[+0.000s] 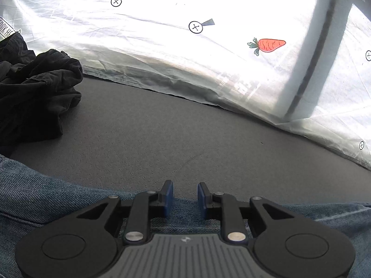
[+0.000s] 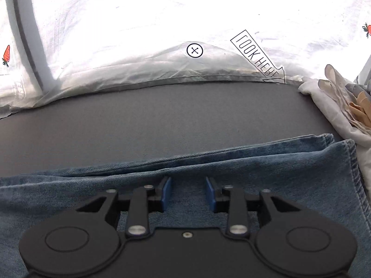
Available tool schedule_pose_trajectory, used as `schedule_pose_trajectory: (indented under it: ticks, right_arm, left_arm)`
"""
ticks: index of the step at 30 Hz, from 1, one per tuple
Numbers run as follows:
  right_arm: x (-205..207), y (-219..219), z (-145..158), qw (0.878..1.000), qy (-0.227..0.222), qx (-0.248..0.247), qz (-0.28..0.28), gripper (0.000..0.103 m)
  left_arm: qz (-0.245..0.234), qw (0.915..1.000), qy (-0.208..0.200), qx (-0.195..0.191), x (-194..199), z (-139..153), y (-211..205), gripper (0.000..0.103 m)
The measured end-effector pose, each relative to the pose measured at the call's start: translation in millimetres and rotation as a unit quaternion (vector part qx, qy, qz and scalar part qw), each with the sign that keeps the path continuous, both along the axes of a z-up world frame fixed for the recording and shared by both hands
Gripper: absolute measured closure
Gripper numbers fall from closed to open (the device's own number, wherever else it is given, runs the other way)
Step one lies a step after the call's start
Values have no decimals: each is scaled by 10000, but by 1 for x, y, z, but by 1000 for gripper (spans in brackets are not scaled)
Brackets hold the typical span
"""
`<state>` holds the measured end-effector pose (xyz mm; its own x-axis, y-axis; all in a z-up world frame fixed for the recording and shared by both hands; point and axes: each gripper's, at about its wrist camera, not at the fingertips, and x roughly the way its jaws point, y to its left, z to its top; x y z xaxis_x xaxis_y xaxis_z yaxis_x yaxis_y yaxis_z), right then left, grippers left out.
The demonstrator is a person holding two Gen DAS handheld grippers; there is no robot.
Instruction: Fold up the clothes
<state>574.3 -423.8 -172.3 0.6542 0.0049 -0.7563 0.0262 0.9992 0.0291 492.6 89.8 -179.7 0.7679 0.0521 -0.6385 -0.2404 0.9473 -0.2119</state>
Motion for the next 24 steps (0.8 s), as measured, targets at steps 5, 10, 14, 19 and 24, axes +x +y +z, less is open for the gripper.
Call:
schedule_pose_trajectory:
  ticks: [5,10,14,19,24]
  right_arm:
    - [13,-7,-1,9996,164,39,210,67]
    - [1,-2,-4,9998,121,-125,-38,61]
    - [-27,15,4,9985,176,-323,-400,10]
    - [-117,37,18,9969,-220,127,-749,4]
    - [-207,52,-3,9836,3,831,-1598,2]
  left_arm:
    - [45,9997,-118,-229,-3,-1,5,77]
    - [-124,9990,-75,-428,0,4,8,64]
    - [44,9979,242,-603,-12,28,17,49]
    - [265,9981,-61,-549,-85,60,48,30]
    - [745,9928,252,-904,-180,58,87,28]
